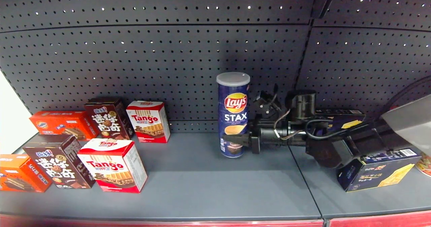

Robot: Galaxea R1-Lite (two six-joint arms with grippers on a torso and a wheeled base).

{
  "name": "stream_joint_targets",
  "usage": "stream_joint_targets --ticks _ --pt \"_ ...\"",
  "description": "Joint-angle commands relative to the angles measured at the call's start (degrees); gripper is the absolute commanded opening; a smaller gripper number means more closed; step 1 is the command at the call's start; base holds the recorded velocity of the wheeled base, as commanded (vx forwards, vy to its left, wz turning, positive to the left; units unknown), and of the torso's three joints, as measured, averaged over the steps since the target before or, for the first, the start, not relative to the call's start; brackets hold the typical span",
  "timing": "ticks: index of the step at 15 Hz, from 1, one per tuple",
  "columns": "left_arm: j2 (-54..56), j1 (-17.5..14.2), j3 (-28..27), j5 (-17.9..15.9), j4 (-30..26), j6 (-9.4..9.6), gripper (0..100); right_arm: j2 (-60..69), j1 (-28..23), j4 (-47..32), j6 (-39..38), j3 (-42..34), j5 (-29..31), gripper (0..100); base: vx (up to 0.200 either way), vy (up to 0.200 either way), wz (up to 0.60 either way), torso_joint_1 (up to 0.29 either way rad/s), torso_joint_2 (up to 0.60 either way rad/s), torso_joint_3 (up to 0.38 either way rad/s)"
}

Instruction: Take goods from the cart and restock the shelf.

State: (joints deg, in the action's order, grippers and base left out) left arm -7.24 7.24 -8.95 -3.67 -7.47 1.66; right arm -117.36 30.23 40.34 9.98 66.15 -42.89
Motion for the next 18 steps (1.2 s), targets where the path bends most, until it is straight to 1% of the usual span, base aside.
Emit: stream_joint_targets --ticks 1,3,4,7,11,12,13,14,16,18 --pt "0.83 0.05 -0.02 -0.02 0.00 0.01 0 8.29 1.85 0.18 -0.49 -6.56 0.17 0 0.000 0.000 0.00 0.000 0.00 0.000" --pt "0.83 0.05 -0.72 -0.02 0.00 -0.08 0 11.36 2.73 0.44 -1.46 -10.16 1.14 0 0.000 0.000 0.00 0.000 0.00 0.000" --pt "0.74 0.05 -1.16 -0.02 0.00 0.01 0 14.35 4.31 0.79 -3.57 -13.06 3.51 0 0.000 0.000 0.00 0.000 0.00 0.000" --pt "0.74 -0.12 -1.69 0.15 0.00 -0.08 0 18.39 4.75 2.82 -6.03 -17.98 5.45 0 0.000 0.000 0.00 0.000 0.00 0.000" --pt "0.65 -0.30 -3.18 0.33 0.00 0.01 0 20.33 4.22 9.41 -6.73 -24.66 5.45 0 0.000 0.000 0.00 0.000 0.00 0.000" --pt "0.47 -0.30 -3.71 0.33 0.00 0.01 0 20.42 3.87 12.31 -6.73 -27.56 5.45 0 0.000 0.000 0.00 0.000 0.00 0.000" --pt "0.47 -0.39 -3.80 0.33 -0.09 0.01 0 20.42 3.78 13.45 -6.73 -28.70 5.45 0 0.000 0.000 0.00 0.000 0.00 0.000" --pt "0.39 -0.39 -4.06 0.33 0.00 0.10 0 20.24 3.69 16.70 -6.73 -31.87 5.36 0 0.000 0.000 0.00 0.000 0.00 0.000" --pt "0.12 -0.47 -4.85 0.42 -0.09 0.10 0 19.71 3.52 19.87 -6.73 -35.12 5.18 0 0.000 0.000 0.00 0.000 0.00 0.000" --pt "-0.49 -0.47 -5.38 0.68 -0.09 0.10 0 19.27 3.43 21.45 -6.82 -36.53 5.18 0 0.000 0.000 0.00 0.000 0.00 0.000"
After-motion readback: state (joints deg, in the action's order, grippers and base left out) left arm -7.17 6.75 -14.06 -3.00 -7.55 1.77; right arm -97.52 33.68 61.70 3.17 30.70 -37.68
